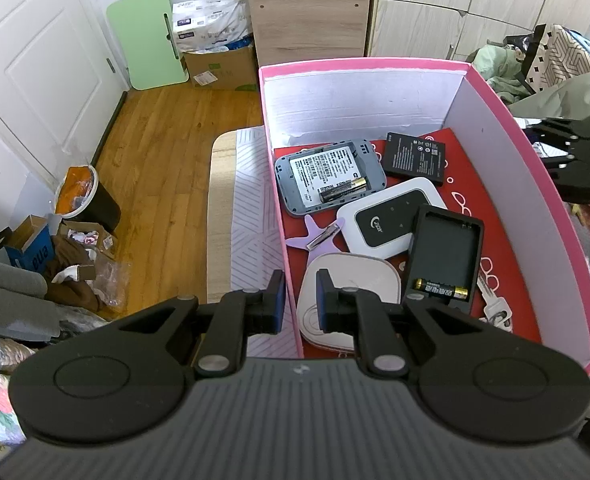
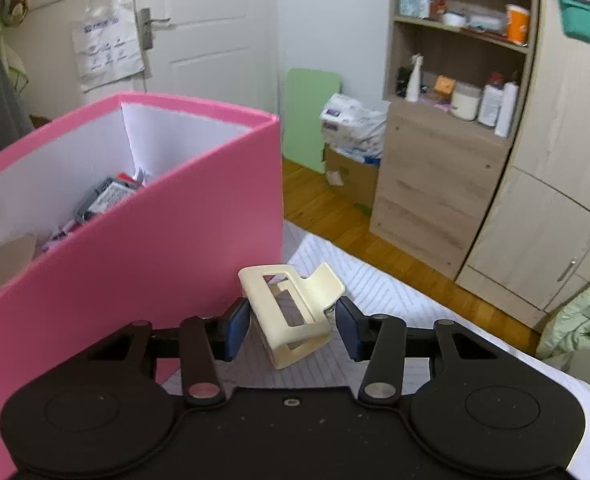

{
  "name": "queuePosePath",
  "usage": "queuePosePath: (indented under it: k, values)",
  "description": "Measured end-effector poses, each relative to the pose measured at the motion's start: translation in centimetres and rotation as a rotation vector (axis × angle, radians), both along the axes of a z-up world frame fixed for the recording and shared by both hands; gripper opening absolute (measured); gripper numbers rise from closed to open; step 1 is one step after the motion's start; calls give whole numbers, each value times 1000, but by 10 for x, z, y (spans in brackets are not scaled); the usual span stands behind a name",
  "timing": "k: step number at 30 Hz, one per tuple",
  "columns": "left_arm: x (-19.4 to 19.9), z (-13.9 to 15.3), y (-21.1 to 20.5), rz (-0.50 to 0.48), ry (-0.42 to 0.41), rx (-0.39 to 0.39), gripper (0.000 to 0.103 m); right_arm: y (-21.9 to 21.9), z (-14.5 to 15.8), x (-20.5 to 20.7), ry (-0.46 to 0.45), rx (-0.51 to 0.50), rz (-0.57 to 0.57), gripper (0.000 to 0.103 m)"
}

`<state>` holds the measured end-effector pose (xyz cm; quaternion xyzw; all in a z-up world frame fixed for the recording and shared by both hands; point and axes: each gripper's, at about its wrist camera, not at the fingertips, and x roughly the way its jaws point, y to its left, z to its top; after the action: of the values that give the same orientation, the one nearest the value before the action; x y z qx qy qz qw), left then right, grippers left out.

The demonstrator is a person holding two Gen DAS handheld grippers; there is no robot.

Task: Organize rigid objects
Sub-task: 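Carry the beige clip into the pink box and release it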

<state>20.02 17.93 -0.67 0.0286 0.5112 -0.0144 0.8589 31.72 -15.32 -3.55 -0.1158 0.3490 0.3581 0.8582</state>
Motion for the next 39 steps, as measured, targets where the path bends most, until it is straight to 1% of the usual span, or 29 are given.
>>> queuePosePath:
  k: [6, 11, 15, 19, 20, 22, 24, 27, 30, 32, 34, 37, 39]
  values:
    - [0, 0, -2, -4, -1, 9, 13, -14, 21, -17, -66, 8, -64, 53]
    - [0, 0, -2, 1, 1, 8, 13, -28, 52, -32, -115, 58, -104, 53]
    - [2, 1, -3, -7, 9, 16, 13, -31, 73, -37, -67, 165, -92, 53]
    - [1, 1, -4, -19, 11, 30, 13, -22, 92, -51, -69, 215, -38, 53]
    - [1, 1, -5, -20, 10, 32, 13, -18, 95, -53, -57, 223, -25, 53]
    - [1, 0, -6, -23, 6, 35, 13, -10, 100, -53, 1, 242, -11, 53]
    - [0, 0, -6, -24, 2, 36, 13, 0, 102, -55, 39, 260, 16, 53]
    - [-1, 0, -5, -16, -4, 35, 13, 23, 102, -52, 88, 249, 53, 53]
    - [-2, 0, -6, -23, -9, 43, 13, 46, 101, -52, 104, 215, 90, 53]
    - [-2, 0, -7, -22, -7, 43, 13, 63, 96, -46, 131, 189, 111, 53]
    - [-2, 0, -7, -21, -7, 43, 13, 82, 88, -35, 178, 160, 129, 53]
    - [-3, 0, -6, -21, -10, 42, 13, 110, 72, -16, 289, 90, 179, 53]
    - [-3, 0, -5, -18, -12, 36, 13, 125, 64, -5, 327, 56, 197, 53]
